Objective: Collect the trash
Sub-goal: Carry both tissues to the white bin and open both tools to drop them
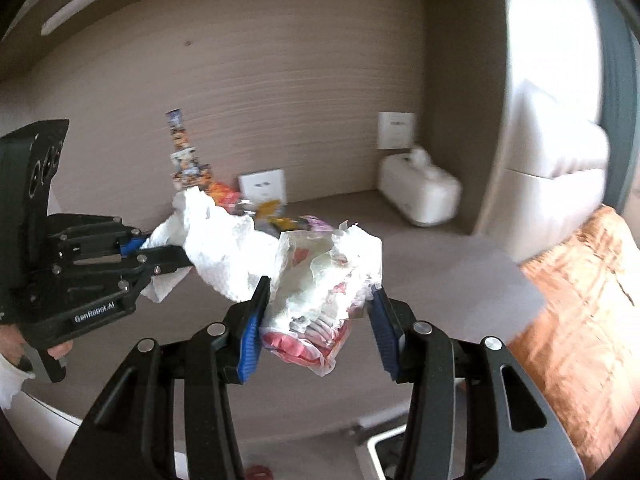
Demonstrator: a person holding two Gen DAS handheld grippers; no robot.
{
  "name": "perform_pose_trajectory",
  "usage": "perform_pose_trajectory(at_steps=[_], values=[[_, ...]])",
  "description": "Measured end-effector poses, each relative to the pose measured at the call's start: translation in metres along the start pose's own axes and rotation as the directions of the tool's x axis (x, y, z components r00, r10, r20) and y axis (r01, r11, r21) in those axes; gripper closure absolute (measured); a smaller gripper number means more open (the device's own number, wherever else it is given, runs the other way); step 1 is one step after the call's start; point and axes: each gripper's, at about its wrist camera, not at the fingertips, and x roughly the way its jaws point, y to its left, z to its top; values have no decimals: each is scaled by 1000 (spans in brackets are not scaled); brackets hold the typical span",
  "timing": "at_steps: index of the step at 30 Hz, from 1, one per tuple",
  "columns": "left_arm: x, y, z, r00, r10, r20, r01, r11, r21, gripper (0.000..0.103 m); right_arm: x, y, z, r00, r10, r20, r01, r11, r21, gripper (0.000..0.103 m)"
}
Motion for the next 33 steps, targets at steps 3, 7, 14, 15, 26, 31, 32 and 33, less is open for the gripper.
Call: perform_pose_trajectory(at_steps=[3,7,14,15,26,31,32,33], values=[[10,-44,8,999,-42,-8,42,999,15,94,-21,-29,-11,1000,-25,-2,25,1000,19,55],[21,-98,14,996,-85,-29,85,996,20,94,-42,-66,-30,999,-37,-26,37,999,38,54],[52,-188,14,988,-126,-90,130,991,36,94,-72,-139,-73,995,-64,-78,71,994,79,54],[59,-199,12,986,-133,-102,137,990,36,94,-73,-147,-80,994,-64,-85,71,994,81,54],[185,-285,-70,965,-72,-253,57,996,-64,94,-10,-232,-189,981,56,-187,-38,994,98,54],[261,-309,-130,942,-27,-334,-18,991,-131,94,62,-263,-261,961,117,-250,-95,991,99,54],[276,-313,-142,936,-27,-352,-27,989,-147,94,76,-266,-275,956,128,-263,-107,990,94,54],[289,-316,-155,931,-29,-364,-33,986,-164,94,88,-268,-285,953,131,-275,-110,990,91,54]])
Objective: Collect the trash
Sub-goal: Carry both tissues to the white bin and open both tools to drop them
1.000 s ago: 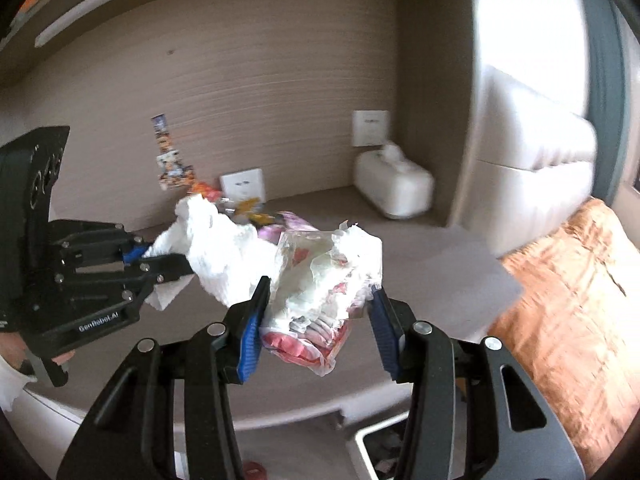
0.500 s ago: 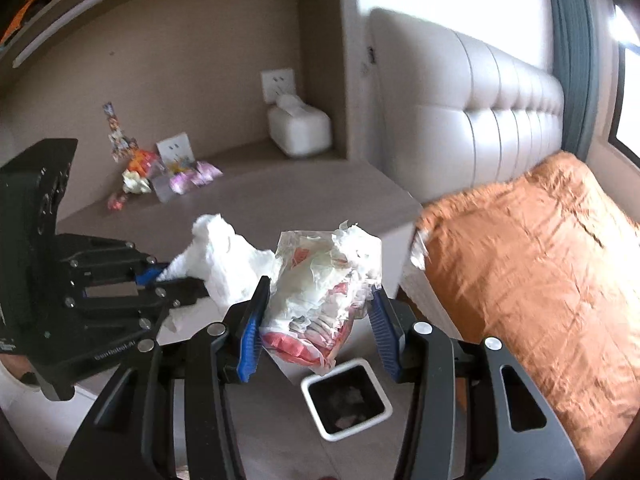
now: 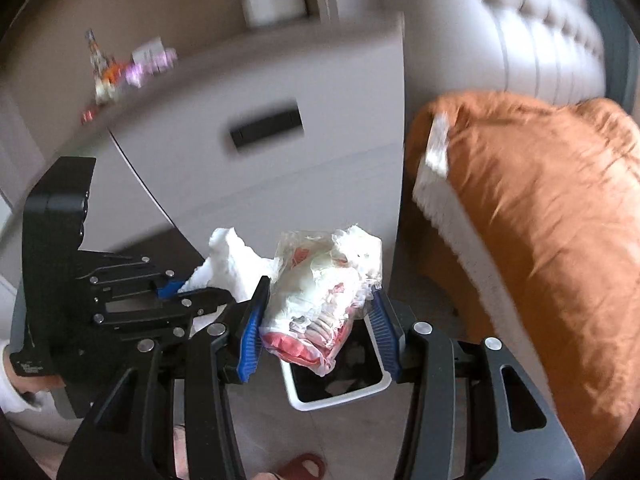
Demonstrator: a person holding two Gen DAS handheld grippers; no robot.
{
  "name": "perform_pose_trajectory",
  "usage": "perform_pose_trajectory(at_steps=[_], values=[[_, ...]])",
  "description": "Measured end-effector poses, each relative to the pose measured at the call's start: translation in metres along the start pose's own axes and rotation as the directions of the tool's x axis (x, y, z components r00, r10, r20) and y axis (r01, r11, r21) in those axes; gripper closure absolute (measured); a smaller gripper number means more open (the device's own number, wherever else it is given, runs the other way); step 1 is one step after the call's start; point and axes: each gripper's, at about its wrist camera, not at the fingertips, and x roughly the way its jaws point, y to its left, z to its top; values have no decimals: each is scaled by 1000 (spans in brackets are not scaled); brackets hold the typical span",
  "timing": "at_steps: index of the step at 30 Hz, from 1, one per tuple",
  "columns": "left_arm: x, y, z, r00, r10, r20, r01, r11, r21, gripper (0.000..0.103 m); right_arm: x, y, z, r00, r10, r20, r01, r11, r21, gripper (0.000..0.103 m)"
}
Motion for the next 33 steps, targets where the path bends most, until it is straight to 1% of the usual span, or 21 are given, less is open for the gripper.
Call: perform_pose_trajectory(at_steps=[1,3,6,8,11,13,15,16,17,18,19,20,23,27,28,30,31,33], values=[[21,-3,-10,1000,19,-21,-20,1000,-13,94,22,-8,-12,1000,12,-22,-12,1000,-3,54],[55,-8,-29,998,44,-53,-46,998,-37,94,54,-20,-29,998,35,-52,-35,999,-7,54],[107,-8,-57,992,63,-108,-77,989,-125,94,101,-32,-56,993,54,-105,-56,998,-18,54],[131,-3,-68,989,62,-137,-85,982,-171,94,129,-36,-71,989,73,-132,-78,996,-33,55],[169,0,-88,981,62,-183,-99,974,-202,94,160,-39,-89,983,89,-158,-99,994,-53,55],[188,4,-98,977,65,-203,-108,973,-204,94,181,-40,-101,980,100,-174,-112,992,-63,55],[201,8,-105,977,46,-208,-95,968,-230,94,194,-39,-110,978,110,-178,-125,989,-77,55],[206,10,-105,977,25,-211,-77,966,-245,89,199,-39,-113,975,120,-186,-136,988,-79,54],[212,11,-107,975,-14,-222,-47,962,-268,49,207,-39,-117,970,132,-204,-152,985,-83,53],[221,13,-109,968,-35,-249,-39,957,-287,13,213,-39,-120,969,130,-209,-152,984,-90,37],[225,16,-111,969,-31,-243,-43,955,-295,6,219,-40,-125,968,129,-213,-152,984,-96,4],[229,16,-111,972,-14,-236,-56,956,-287,4,222,-41,-127,973,121,-196,-142,985,-99,5],[238,18,-114,972,16,-233,-81,959,-272,5,230,-43,-131,972,99,-214,-126,985,-118,4],[239,17,-105,974,44,-221,-104,959,-265,5,220,-45,-122,981,67,-180,-92,987,-134,4],[239,16,-98,974,46,-221,-105,959,-263,5,217,-45,-119,982,64,-178,-89,987,-133,4],[234,16,-89,974,60,-217,-117,958,-262,5,206,-46,-110,983,56,-174,-78,989,-122,4],[228,15,-81,976,57,-211,-112,959,-258,5,200,-52,-105,983,56,-173,-77,990,-121,4],[210,12,-75,976,72,-207,-124,960,-249,5,183,-48,-93,984,51,-171,-72,990,-119,4]])
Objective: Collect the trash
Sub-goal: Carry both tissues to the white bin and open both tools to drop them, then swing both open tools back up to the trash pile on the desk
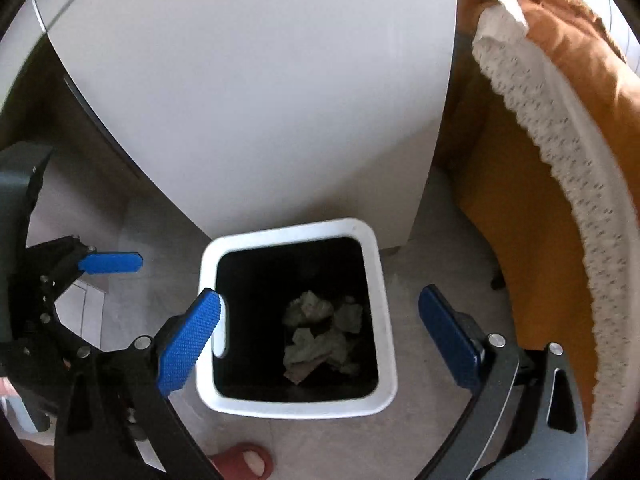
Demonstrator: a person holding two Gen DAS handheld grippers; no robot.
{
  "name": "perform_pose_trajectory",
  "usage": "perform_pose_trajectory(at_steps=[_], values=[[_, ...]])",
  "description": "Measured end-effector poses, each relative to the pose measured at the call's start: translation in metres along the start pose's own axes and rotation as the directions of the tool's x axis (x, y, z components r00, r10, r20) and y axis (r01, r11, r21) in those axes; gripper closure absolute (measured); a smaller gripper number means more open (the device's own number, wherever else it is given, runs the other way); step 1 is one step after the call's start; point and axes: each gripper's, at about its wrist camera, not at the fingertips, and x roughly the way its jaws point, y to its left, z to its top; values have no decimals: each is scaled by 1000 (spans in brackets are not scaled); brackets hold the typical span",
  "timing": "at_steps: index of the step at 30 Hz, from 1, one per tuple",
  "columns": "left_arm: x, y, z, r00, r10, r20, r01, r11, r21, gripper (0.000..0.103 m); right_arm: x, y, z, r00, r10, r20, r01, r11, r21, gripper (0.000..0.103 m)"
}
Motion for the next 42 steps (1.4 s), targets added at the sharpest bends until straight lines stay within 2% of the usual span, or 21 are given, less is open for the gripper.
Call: perform_pose_trajectory(at_steps=[7,15,20,23,25,31,33,34,37,42], values=[[-108,16,19,998,36,43,-38,998,53,5,-84,21,46,999,1,39,-2,1000,21,4],[-244,35,40,991,18,130,-21,1000,20,5,-195,57,102,992,13,124,-20,998,59,4],[-335,60,51,972,45,229,-38,999,-35,5,-254,82,145,976,42,215,-61,995,81,4],[-383,82,58,955,68,289,-49,996,-72,5,-283,103,172,959,47,280,-62,997,45,4],[-411,100,64,939,107,326,-81,992,-92,5,-302,122,193,943,55,327,-63,998,13,4],[-467,157,79,886,180,428,-157,984,-89,5,-328,179,242,900,83,429,-63,996,-61,4],[-477,173,84,873,176,455,-161,984,-73,5,-328,197,255,888,84,452,-57,996,-72,4],[-482,186,87,866,169,470,-157,986,-65,5,-324,210,266,889,76,452,-47,996,-74,4],[-495,229,98,857,161,489,-157,986,-49,5,-317,243,295,889,66,453,-37,997,-74,4],[-508,304,124,847,158,508,-138,987,-76,5,-294,289,345,888,54,456,-13,996,-93,4]])
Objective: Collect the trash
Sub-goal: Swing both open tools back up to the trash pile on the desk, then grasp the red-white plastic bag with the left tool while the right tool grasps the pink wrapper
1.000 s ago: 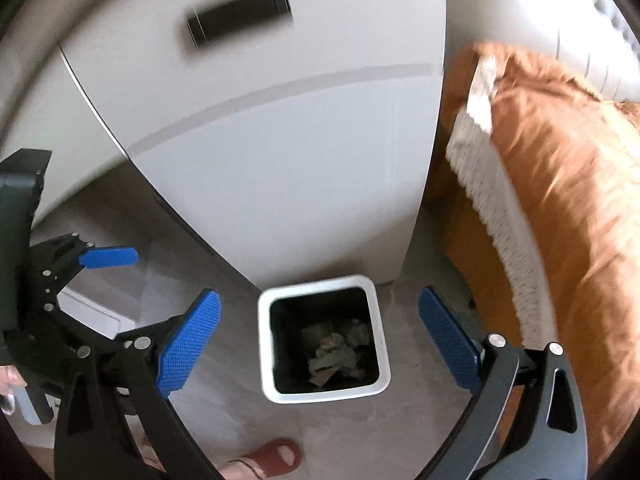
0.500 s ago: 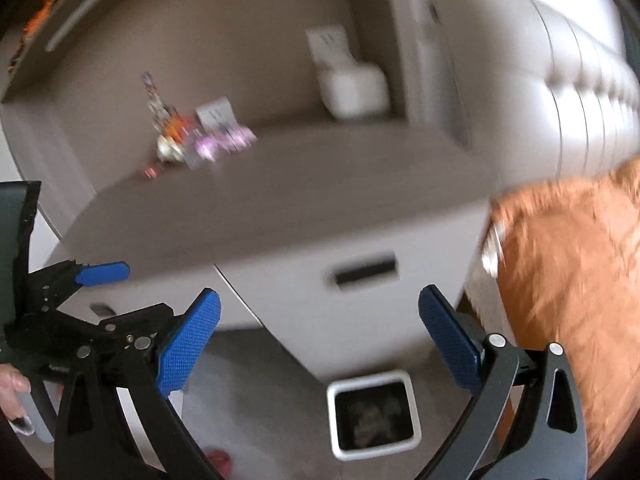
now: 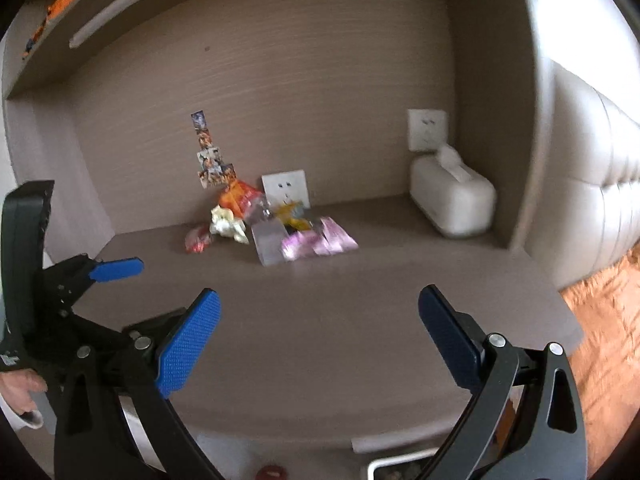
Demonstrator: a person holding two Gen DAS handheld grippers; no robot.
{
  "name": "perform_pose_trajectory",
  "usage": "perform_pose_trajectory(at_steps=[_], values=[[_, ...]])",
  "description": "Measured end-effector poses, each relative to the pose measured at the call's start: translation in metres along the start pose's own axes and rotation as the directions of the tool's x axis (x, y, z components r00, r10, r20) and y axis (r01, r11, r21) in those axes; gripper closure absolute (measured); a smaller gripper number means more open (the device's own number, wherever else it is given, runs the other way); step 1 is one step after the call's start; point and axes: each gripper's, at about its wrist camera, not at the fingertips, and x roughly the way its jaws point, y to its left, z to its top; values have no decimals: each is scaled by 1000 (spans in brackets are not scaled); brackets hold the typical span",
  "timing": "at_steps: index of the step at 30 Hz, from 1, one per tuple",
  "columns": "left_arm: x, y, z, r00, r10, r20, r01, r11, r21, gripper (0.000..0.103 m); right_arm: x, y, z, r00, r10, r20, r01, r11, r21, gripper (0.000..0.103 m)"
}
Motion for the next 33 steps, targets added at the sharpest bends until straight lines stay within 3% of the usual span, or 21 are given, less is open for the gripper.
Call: perform_pose_trajectory(at_steps=[7,14,17,21,25,30,31,33], values=[[35,88,27,999,41,2,-41,998,37,5,81,31,35,998,-55,-12,55,998,-17,4],[97,155,33,999,4,-49,-4,1000,-5,5,143,38,49,996,-74,-42,73,997,-10,4],[121,168,33,998,23,-67,-22,1000,4,5,164,37,52,995,-90,-49,90,996,-17,4],[151,182,30,995,-12,-99,9,1000,-23,5,192,28,49,991,-124,-56,124,992,5,4],[175,185,30,994,15,-112,-16,1000,-6,5,220,9,46,983,-153,-104,158,986,48,4],[194,187,35,989,-29,-144,27,1000,-16,5,248,-11,41,955,-223,-195,236,971,47,4],[198,186,35,988,-29,-151,28,1000,-10,6,253,-14,40,954,-213,-209,228,973,48,4],[205,179,34,984,-40,-176,46,999,27,19,261,-17,38,947,-216,-239,231,972,39,7]])
